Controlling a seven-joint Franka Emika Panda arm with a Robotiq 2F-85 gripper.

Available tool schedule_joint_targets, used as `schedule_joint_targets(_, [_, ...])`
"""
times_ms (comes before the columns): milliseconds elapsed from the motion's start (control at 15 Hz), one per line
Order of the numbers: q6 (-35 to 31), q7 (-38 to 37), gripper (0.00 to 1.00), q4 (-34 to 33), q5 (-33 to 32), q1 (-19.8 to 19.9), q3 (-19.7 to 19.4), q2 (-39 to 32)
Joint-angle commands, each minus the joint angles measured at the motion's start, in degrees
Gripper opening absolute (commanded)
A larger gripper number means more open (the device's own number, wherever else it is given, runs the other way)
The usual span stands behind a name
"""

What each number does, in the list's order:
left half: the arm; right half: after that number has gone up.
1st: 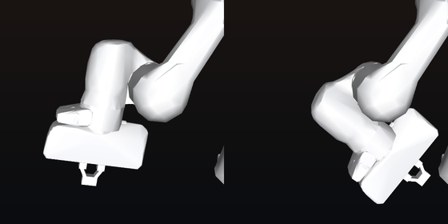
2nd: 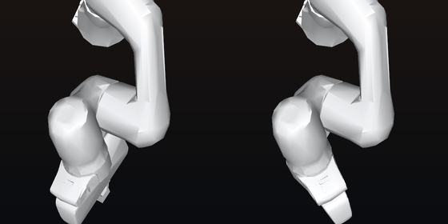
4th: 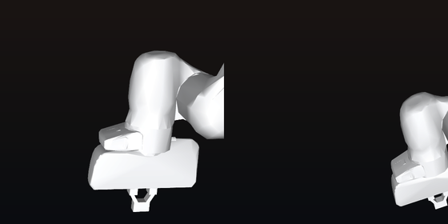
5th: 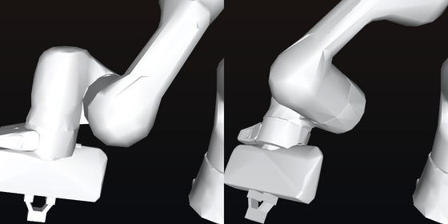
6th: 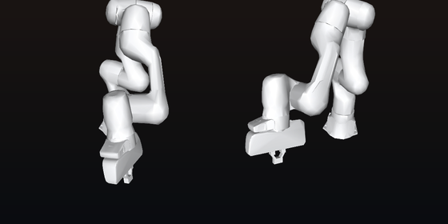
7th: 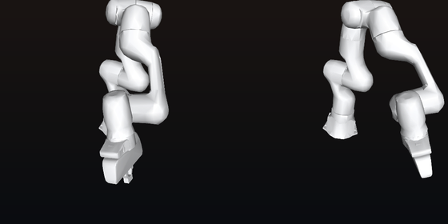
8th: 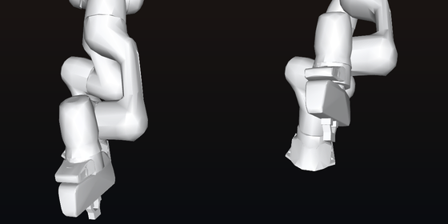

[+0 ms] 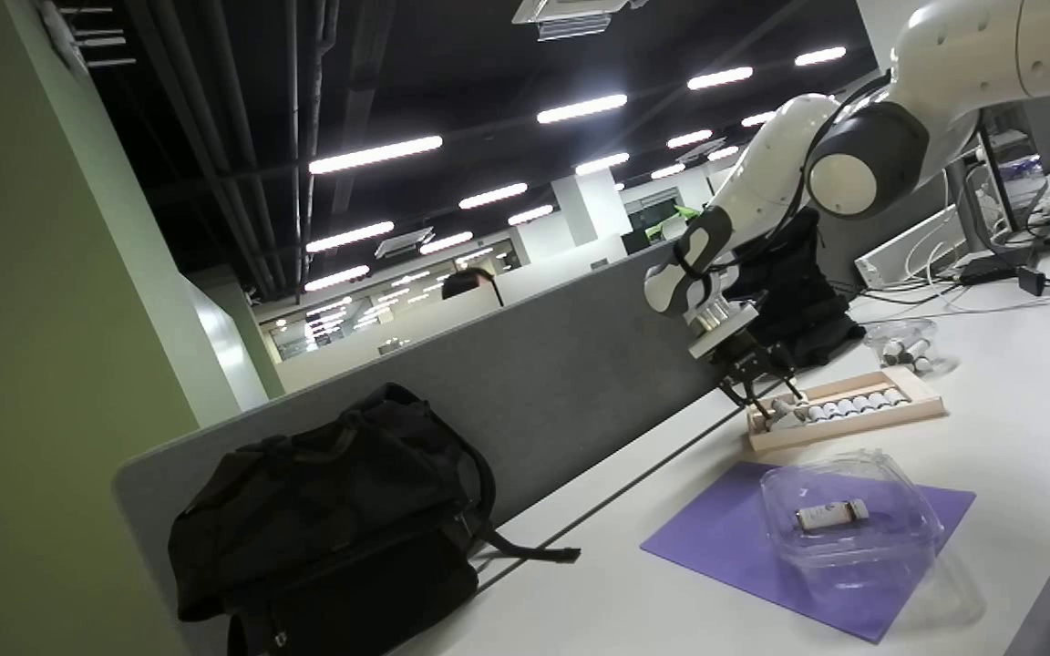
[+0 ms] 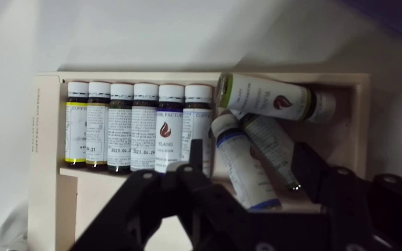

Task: Move one bottle from the bottom compartment of the box to the table

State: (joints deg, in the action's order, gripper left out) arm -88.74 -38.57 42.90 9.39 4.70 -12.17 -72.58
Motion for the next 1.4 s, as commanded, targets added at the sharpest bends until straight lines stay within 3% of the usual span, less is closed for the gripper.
schedule_joint_targets(0, [-1.67,0.19,0.99,-0.44,-1.92,-0.34,-1.66,0.22])
schedule_joint_targets(333, [-4.2,0.7,1.0,-0.62,-3.07,-0.12,-2.6,-0.8])
schedule_joint_targets(400, [-4.54,0.8,0.75,-0.67,-3.24,-0.07,-2.66,-1.04])
schedule_joint_targets(467, [-4.72,0.96,0.74,-0.72,-3.38,-0.02,-2.64,-1.28])
schedule_joint_targets(1000, [-5.1,1.14,0.17,-0.71,-2.96,0.19,-2.43,-1.0])
schedule_joint_targets(1133, [-4.64,1.17,0.05,-0.52,-2.6,0.28,-2.18,-0.34])
schedule_joint_targets(1333, [-4.35,1.8,0.07,0.17,-1.75,0.11,-1.51,2.1])
